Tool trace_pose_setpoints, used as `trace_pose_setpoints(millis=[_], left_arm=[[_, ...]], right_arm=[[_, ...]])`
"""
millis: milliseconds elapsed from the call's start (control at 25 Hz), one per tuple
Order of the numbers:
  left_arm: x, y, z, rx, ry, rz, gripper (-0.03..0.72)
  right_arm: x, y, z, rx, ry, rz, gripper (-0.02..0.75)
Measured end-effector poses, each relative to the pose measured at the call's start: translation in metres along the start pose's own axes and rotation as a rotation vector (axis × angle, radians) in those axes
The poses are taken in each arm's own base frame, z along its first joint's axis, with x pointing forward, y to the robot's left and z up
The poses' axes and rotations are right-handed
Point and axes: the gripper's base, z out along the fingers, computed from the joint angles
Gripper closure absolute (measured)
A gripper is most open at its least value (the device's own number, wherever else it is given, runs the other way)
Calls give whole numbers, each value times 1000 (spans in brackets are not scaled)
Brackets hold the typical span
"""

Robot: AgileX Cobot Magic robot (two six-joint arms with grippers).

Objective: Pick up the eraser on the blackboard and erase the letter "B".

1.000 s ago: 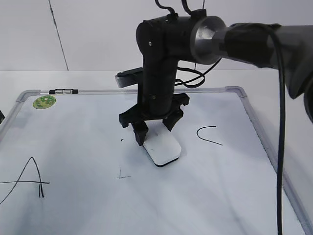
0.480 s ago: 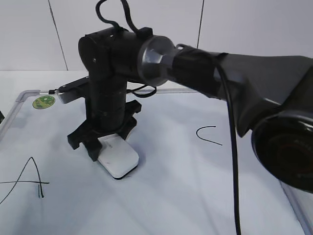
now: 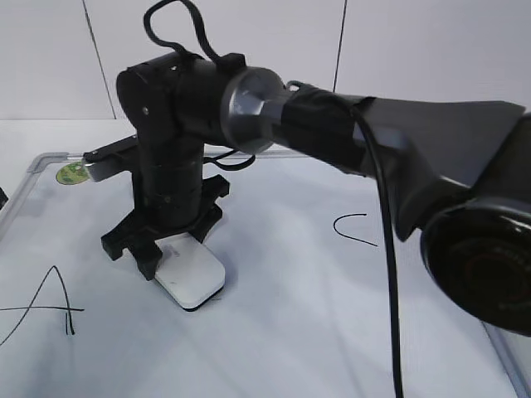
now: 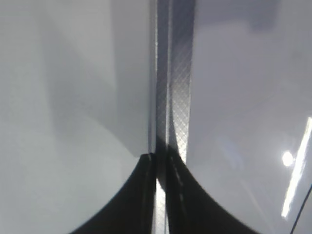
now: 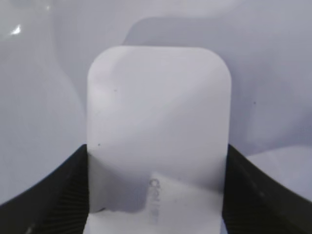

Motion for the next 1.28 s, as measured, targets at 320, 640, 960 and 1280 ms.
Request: trace_pose_setpoints(millis=[320,640,960,1280], left_arm=[[0,0,0,0,0,0,657],[-1,0,0,-1,-6,0,657],[-1,0,0,-1,-6,0,657],[-1,0,0,-2,-10,2,657]], right_arm=[[1,-84,0,-32,-22,221,223],[8,-129,-2,-10,-30,317,223],[18,-127,-23,-40,-25,309,223],[40,-101,-89,-41,-75,267,223]])
